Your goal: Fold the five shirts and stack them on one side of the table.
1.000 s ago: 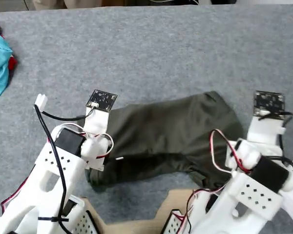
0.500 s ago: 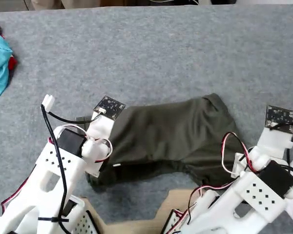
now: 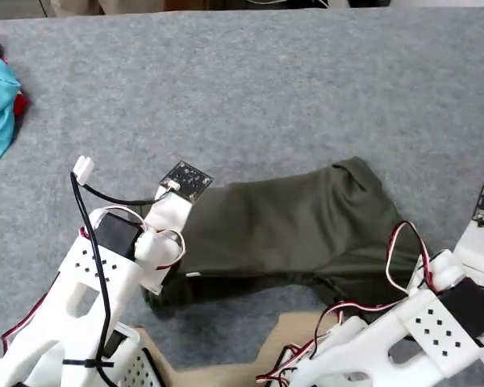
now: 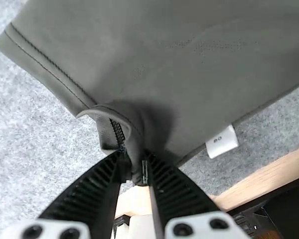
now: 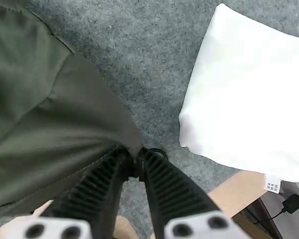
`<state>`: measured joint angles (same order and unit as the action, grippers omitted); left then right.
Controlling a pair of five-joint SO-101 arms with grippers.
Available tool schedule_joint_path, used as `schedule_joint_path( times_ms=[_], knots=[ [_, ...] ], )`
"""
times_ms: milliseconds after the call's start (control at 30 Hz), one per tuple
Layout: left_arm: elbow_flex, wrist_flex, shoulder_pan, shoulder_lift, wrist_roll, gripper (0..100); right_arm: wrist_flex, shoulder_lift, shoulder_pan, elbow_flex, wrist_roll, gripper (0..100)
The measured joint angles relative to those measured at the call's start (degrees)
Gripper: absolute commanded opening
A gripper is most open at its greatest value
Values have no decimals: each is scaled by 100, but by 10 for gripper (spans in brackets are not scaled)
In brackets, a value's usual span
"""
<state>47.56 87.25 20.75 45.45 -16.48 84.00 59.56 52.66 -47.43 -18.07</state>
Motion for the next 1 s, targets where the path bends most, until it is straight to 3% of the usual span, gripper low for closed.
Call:
schedule_joint_path(
  times_ms=[267, 567, 833, 1000],
  knots=[
    [0, 0, 0, 0, -44, 21, 0, 0, 0, 0, 0, 7],
    [-44, 185, 0, 53, -396, 21, 0, 0, 0, 0, 9, 214],
    [-580, 536, 0, 53, -422, 22, 0, 0, 0, 26, 18, 239],
    [-888, 897, 0, 53, -422, 150, 0, 0, -352, 105, 18, 239]
  ],
)
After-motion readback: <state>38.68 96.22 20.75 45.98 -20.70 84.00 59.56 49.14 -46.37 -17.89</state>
